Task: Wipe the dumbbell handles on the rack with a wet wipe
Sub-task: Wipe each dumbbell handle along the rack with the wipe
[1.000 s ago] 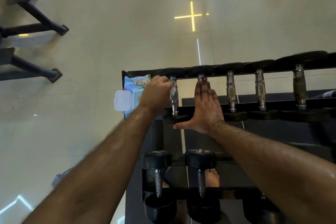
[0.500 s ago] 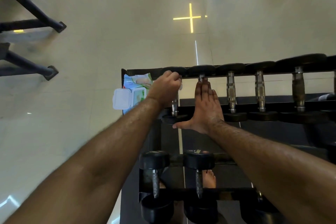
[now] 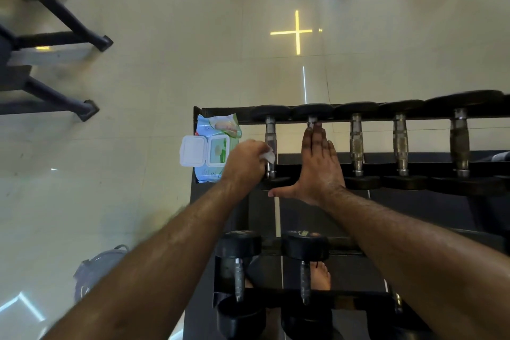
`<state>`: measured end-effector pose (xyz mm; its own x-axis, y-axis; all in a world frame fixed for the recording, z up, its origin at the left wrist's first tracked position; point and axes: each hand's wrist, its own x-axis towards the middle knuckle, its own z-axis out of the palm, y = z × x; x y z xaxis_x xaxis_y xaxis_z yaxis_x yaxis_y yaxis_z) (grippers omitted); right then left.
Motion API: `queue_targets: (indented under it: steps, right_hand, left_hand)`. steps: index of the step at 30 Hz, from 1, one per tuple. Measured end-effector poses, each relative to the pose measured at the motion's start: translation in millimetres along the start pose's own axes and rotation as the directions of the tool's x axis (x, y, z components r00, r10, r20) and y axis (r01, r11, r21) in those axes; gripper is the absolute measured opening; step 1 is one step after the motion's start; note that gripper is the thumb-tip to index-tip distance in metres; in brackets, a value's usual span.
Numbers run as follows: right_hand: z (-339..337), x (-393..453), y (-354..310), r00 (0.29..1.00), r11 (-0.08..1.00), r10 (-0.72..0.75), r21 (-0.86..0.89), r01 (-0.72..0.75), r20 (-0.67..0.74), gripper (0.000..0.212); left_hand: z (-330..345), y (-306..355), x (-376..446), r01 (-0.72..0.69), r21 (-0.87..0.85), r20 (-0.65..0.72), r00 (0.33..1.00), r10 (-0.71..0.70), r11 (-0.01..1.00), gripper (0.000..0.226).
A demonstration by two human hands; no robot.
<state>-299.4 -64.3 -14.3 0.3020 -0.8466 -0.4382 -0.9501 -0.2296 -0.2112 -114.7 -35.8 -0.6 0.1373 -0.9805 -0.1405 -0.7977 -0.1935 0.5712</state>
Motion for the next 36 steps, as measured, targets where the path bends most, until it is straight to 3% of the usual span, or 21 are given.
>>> queue_targets:
  steps: [5, 8, 10, 12, 15, 18, 20, 23, 27, 30, 34, 36]
  right_hand:
    - [0.4, 1.2, -2.0, 1.0, 1.0, 0.005, -0.011, -0.005, -0.013, 0.183]
    - [-1.9, -1.9, -1.7, 1.0, 1.0, 0.005, 0.017, -0.005, -0.002, 0.183]
    - [-0.9, -8.9, -2.4, 0.995, 0.996, -0.084, 0.021, 0.085, -0.057, 0.172]
    - [-0.5, -20.9, -13.4, 0.943, 0.953, -0.299, -0.085, 0.29, -0.143, 0.141]
    - [-1.7, -30.6, -52.5, 0.823, 0.807, -0.563, -0.264, 0.528, -0.078, 0.074]
    - [-3.1, -23.0, -94.8, 0.896, 0.822, -0.439, -0.373, 0.43, 0.065, 0.048]
    - [0.3, -15.3, -110.5, 0.939, 0.806, -0.329, -0.487, 0.335, 0.101, 0.042]
    - [8.6, -10.7, -115.4, 0.932, 0.739, -0.349, -0.584, 0.337, 0.095, 0.031]
    - [22.1, -12.5, -84.5, 0.869, 0.802, -0.485, -0.445, 0.398, -0.097, 0.033]
    - [36.5, -19.2, -48.8, 0.841, 0.873, -0.468, -0.292, 0.391, -0.271, 0.044]
    - [39.3, -25.8, -40.0, 0.888, 0.914, -0.401, -0.164, 0.371, -0.227, 0.049]
    - [31.5, -24.4, -39.1, 0.876, 0.902, -0.427, -0.174, 0.395, -0.224, 0.048]
  left_hand:
    - [-4.9, -5.9, -13.3, 0.11, -0.016, 0.289, 0.952, -0.1, 0.994, 0.021]
    - [-23.8, -15.5, -17.6, 0.239, -0.305, 0.215, 0.96, -0.178, 0.922, 0.016]
    - [-34.0, -24.4, -20.8, 0.322, -0.554, 0.094, 0.94, -0.327, 0.767, 0.012]
    - [-40.1, -35.2, -26.3, 0.346, -0.734, 0.027, 0.874, -0.484, 0.584, 0.01]
    - [-44.5, -41.9, -40.2, 0.325, -0.814, -0.025, 0.808, -0.589, 0.482, 0.017]
    - [-43.5, -40.9, -51.0, 0.314, -0.842, -0.029, 0.786, -0.617, 0.439, 0.017]
    - [-40.5, -38.0, -58.4, 0.309, -0.859, -0.014, 0.782, -0.623, 0.407, 0.017]
    - [-35.7, -38.4, -70.0, 0.307, -0.86, -0.012, 0.786, -0.618, 0.407, 0.018]
    - [-35.6, -40.7, -81.7, 0.329, -0.838, -0.006, 0.793, -0.609, 0.436, 0.017]
    - [-39.2, -43.5, -82.4, 0.324, -0.836, -0.006, 0.802, -0.597, 0.444, 0.018]
    - [-41.1, -42.0, -75.2, 0.331, -0.823, 0.001, 0.813, -0.582, 0.461, 0.02]
    - [-41.0, -39.4, -69.5, 0.336, -0.807, 0.002, 0.824, -0.566, 0.486, 0.023]
